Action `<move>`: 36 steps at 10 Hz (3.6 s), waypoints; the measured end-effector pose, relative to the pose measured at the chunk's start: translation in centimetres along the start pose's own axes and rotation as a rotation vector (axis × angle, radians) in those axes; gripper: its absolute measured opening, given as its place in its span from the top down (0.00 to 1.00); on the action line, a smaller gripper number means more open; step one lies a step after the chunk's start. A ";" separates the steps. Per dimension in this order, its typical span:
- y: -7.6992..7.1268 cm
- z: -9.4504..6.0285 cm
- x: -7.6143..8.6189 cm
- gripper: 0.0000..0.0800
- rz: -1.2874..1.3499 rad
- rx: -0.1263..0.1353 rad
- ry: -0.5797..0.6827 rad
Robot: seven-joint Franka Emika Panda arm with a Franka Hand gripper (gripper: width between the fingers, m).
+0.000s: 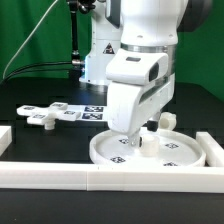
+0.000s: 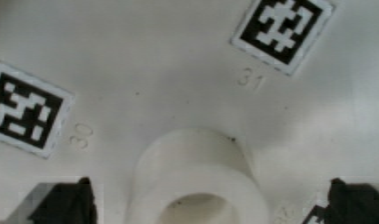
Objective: Assemble round table
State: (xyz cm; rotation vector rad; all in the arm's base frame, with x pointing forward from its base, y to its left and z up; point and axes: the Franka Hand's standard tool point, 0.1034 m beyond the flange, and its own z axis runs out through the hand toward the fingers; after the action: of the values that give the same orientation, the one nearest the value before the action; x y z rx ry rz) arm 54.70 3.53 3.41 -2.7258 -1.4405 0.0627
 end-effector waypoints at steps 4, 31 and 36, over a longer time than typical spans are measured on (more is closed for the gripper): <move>-2.4 -2.7 -0.5 0.19 0.173 -0.026 0.003; -8.2 0.2 -0.6 0.19 1.439 0.253 -0.171; -8.8 0.6 -0.7 0.19 1.373 0.455 -0.471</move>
Offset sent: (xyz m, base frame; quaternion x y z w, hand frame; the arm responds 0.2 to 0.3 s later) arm -0.0119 -0.0033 0.0331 -0.1089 0.0050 0.0441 0.9931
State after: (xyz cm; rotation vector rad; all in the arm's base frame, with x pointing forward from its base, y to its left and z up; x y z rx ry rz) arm 47.00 7.94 3.40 -2.7349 0.6221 0.9444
